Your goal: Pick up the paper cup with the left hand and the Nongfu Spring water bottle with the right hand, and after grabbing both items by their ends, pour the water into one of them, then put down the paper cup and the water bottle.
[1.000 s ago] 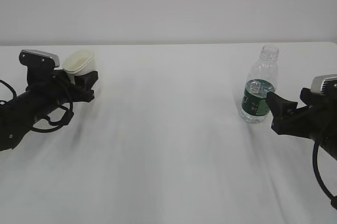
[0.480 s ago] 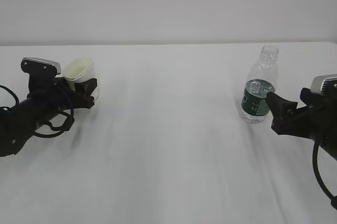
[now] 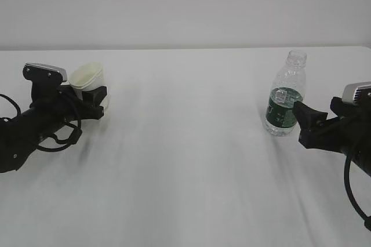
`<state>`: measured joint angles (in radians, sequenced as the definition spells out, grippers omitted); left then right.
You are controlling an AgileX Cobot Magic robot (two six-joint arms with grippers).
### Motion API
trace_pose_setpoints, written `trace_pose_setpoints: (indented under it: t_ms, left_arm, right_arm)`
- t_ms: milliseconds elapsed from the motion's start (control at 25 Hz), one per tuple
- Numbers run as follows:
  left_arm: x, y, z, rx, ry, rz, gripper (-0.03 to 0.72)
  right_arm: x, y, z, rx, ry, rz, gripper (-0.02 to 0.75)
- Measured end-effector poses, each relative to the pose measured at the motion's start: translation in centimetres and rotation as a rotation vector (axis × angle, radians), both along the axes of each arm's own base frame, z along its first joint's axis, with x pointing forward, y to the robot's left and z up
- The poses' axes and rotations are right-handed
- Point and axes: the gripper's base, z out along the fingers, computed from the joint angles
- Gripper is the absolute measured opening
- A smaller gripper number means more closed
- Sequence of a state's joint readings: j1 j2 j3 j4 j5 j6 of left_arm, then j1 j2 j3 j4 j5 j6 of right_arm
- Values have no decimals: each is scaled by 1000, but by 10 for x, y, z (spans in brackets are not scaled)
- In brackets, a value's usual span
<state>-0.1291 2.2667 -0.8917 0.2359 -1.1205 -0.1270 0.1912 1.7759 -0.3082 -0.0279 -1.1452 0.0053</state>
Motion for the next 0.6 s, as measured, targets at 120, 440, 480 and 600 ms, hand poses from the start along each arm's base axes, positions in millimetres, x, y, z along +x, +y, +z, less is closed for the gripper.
trace_pose_setpoints:
  t_ms: [120, 440, 480, 600]
  left_arm:
    - [0, 0, 0, 0, 0, 0, 399]
    - [-9, 1, -6, 5, 31, 0, 399]
    - [-9, 1, -6, 5, 32, 0, 399]
    - [-9, 1, -6, 6, 33, -4, 399]
  right_arm:
    - [0, 0, 0, 0, 0, 0, 588]
    - [0, 0, 0, 0, 0, 0, 588]
    - [0, 0, 0, 0, 0, 0, 588]
    - [0, 0, 0, 0, 0, 0, 588]
